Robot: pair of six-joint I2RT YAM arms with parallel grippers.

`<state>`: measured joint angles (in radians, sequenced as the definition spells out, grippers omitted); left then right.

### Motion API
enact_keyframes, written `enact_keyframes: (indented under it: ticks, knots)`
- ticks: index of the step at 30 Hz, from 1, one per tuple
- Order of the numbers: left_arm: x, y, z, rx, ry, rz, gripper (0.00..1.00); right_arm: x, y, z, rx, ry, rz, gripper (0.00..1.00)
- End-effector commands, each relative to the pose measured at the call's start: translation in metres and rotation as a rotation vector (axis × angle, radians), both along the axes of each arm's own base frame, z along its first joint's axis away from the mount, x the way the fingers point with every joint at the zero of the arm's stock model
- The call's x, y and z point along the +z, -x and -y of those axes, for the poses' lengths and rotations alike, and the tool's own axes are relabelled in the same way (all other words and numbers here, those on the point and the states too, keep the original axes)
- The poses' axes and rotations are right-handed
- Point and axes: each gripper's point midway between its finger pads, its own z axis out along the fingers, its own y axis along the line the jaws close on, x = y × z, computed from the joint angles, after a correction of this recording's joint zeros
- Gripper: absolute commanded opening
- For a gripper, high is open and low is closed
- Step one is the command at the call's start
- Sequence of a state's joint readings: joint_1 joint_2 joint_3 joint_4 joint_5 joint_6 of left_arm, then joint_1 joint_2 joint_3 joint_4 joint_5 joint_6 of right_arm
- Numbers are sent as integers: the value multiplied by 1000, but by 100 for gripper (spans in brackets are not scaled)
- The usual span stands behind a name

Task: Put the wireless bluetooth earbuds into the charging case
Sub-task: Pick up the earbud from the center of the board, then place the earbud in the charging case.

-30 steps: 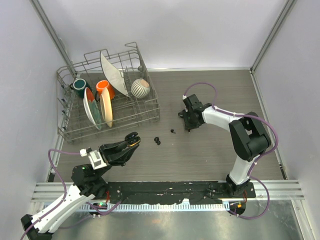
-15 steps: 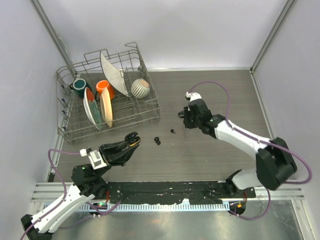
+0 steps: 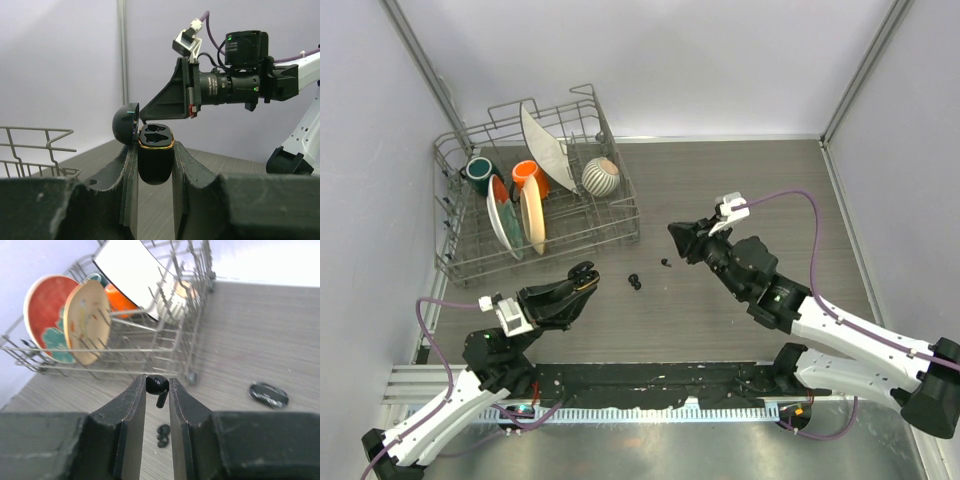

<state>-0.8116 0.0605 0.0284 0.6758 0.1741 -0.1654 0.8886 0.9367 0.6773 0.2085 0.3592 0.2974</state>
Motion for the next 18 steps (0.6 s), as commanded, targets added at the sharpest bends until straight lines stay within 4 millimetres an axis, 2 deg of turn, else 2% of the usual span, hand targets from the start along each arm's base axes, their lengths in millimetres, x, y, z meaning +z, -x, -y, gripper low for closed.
enact_keyframes:
  ticks: [1, 5, 11, 18]
  knots:
    - [-18, -7, 2, 15, -1, -41, 0, 62, 12, -6, 30, -160, 147, 1]
    - [-18, -10, 0, 27, 5, -52, 0, 92, 32, -23, 132, -196, 204, 1]
    - [-18, -12, 0, 35, 8, -58, 0, 121, 56, -40, 232, -241, 260, 1]
    - [-17, -12, 2, 31, 6, -53, 0, 136, 83, -70, 403, -227, 304, 1]
